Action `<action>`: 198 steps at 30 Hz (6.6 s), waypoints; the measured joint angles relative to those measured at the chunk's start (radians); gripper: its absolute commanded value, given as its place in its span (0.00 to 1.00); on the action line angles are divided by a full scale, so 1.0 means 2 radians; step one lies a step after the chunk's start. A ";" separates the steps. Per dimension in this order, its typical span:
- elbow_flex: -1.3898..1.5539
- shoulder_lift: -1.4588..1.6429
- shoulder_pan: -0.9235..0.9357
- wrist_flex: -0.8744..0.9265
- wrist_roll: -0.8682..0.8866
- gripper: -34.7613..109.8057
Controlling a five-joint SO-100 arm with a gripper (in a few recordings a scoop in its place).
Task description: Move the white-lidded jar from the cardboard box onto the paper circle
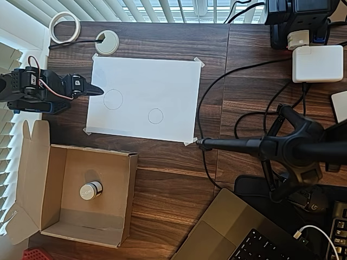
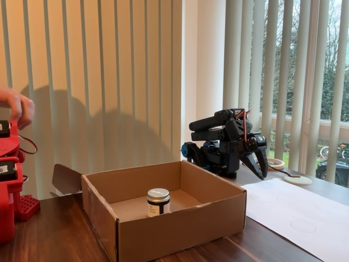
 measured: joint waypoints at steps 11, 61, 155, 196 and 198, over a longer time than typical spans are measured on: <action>0.000 0.000 0.000 0.000 0.000 0.24; -0.277 -0.185 0.098 -0.117 -0.362 0.45; -0.641 -0.960 0.574 -0.332 -0.855 0.28; -0.596 -0.814 0.136 -0.234 -0.819 0.25; -0.586 -0.838 0.136 -0.274 -0.818 0.25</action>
